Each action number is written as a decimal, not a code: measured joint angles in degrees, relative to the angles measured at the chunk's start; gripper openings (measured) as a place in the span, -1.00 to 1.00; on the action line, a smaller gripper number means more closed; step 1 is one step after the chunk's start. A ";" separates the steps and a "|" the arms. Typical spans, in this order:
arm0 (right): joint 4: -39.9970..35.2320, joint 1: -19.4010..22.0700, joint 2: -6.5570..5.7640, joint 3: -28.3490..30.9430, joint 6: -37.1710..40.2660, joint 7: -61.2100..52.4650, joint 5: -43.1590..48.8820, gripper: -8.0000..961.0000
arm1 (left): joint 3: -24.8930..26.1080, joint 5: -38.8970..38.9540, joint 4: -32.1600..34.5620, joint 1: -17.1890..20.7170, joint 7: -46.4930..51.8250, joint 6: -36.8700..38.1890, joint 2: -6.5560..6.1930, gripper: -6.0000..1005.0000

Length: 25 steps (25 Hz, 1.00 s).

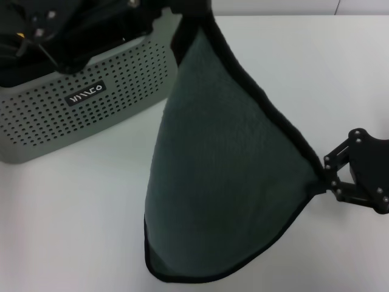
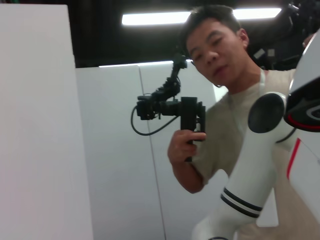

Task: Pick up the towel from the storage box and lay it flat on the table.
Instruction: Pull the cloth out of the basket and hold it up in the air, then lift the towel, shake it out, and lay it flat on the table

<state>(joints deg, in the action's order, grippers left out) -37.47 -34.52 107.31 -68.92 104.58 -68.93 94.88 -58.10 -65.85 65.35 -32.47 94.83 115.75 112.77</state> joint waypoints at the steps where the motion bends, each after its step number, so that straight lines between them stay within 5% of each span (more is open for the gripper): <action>1: -0.80 0.54 0.14 0.22 -0.02 0.19 0.01 -0.60 | 0.38 -0.08 -0.46 0.01 0.00 0.00 0.03 -0.96; 4: -2.75 1.80 0.49 0.42 -0.05 0.41 0.04 -0.97 | 1.00 -0.25 -1.67 0.02 0.00 -0.01 0.08 -0.96; 15: -8.72 4.02 1.82 5.86 1.72 -0.70 -0.22 -0.97 | 6.91 -2.29 -4.99 2.93 0.67 -0.35 1.43 -0.96; 25: -13.95 2.02 3.46 11.64 4.49 -4.67 -1.60 -0.97 | 9.83 -3.59 -19.07 10.36 -7.11 -0.15 1.89 -0.96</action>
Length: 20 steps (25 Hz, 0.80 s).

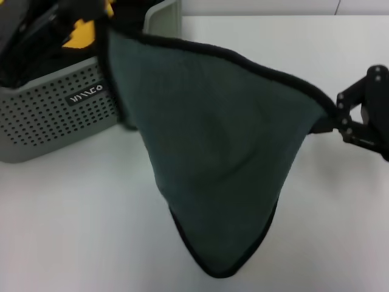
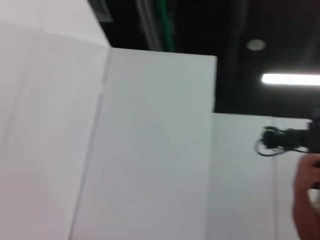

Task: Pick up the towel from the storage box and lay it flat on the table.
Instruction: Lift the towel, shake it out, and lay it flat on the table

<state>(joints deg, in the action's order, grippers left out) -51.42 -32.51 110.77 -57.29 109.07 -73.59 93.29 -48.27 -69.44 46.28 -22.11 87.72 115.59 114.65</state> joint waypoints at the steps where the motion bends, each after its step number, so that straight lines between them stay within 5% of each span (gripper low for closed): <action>1: -1.00 -0.09 0.07 0.01 0.19 -1.26 -0.24 -0.97 | 0.02 0.41 -0.13 1.36 0.02 0.03 0.02 -0.96; 6: -3.66 -0.90 1.19 0.03 0.79 -4.33 -0.79 -0.97 | 0.00 1.05 0.12 6.87 -0.53 0.16 1.17 -0.96; 13: -14.57 2.75 4.56 -0.17 2.61 -10.49 -1.27 -0.97 | -0.14 1.45 1.81 9.51 -1.07 0.70 1.93 -0.96; 20: -17.43 6.35 4.63 0.34 3.62 -11.34 -5.53 -0.97 | -0.27 0.69 0.65 10.72 -3.52 0.75 2.32 -0.96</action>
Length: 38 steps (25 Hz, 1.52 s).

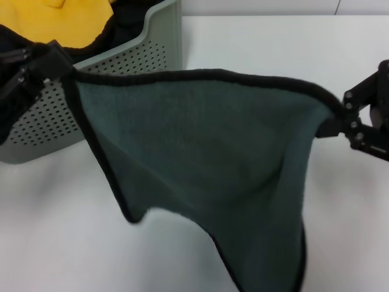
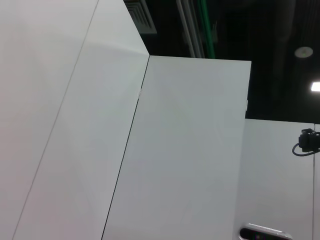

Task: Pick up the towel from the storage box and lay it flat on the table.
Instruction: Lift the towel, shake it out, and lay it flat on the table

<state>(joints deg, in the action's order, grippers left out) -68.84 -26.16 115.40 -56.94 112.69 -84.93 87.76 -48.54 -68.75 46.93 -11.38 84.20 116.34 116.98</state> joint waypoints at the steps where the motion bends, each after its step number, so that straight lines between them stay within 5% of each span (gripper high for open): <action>1: 0.02 0.25 -0.01 0.52 -0.12 0.11 -0.05 -0.97 | -0.02 -0.02 -0.06 -0.02 -0.08 0.00 0.04 -0.96; 12: -0.91 1.25 -0.28 2.80 1.40 0.45 0.79 -0.97 | -0.11 0.46 -3.19 0.38 -1.20 0.03 0.93 -0.96; 26: 1.80 8.01 0.59 -5.00 9.32 -1.87 -9.36 -0.97 | -9.68 7.13 0.72 14.66 0.55 0.48 0.37 -0.95; 29: 5.47 9.12 0.46 -6.32 10.18 -1.66 -11.76 -0.97 | -11.05 9.75 2.75 20.52 0.15 0.55 0.93 -0.95; 33: 15.96 8.10 0.01 -5.88 9.67 0.44 -10.68 -0.97 | -11.18 9.92 2.08 23.31 -1.08 0.55 1.50 -0.95; 38: 28.83 4.28 0.01 -5.11 0.41 4.30 -2.40 -0.97 | -7.86 7.03 -8.03 21.77 -6.80 0.27 1.81 -0.95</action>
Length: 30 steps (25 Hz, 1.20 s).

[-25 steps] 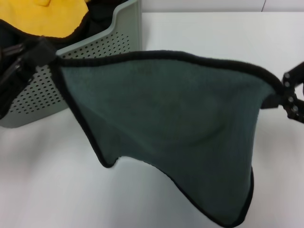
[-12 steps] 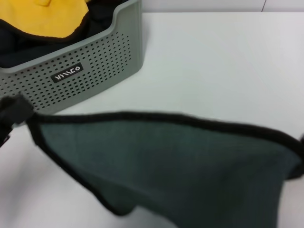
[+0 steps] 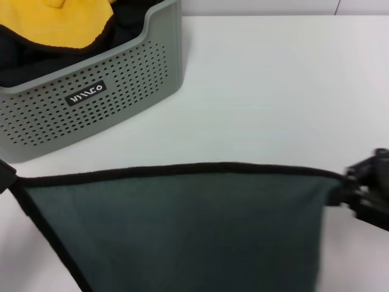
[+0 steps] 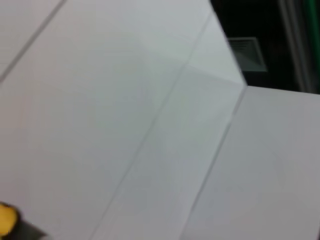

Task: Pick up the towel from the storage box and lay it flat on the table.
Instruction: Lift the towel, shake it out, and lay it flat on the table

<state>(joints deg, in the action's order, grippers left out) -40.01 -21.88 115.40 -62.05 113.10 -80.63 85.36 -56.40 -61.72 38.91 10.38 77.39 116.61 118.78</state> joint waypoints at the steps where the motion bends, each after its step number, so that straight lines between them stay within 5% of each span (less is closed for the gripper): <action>1: 0.00 0.00 0.00 0.00 0.00 0.00 0.00 -0.97 | 1.23 -1.21 -2.32 -1.02 -1.29 -0.03 -0.18 -0.95; 8: 6.57 -2.08 0.64 -1.30 -12.02 3.99 3.20 -0.97 | 8.29 -13.78 -13.56 -10.38 -12.54 -2.21 -0.18 -0.95; 24: 11.74 -5.84 0.22 -0.90 -25.20 2.61 1.42 -0.97 | 9.03 -15.48 -18.44 -23.10 -12.84 -13.21 -0.35 -0.95; 30: 14.97 -8.15 0.14 -1.80 -33.02 1.00 2.03 -0.97 | 9.21 -16.25 -20.48 -27.60 -13.27 -20.72 0.81 -0.95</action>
<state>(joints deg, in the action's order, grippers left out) -25.04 -30.02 115.54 -63.86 80.08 -79.63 87.39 -47.19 -77.97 18.42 -17.22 64.13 95.89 119.59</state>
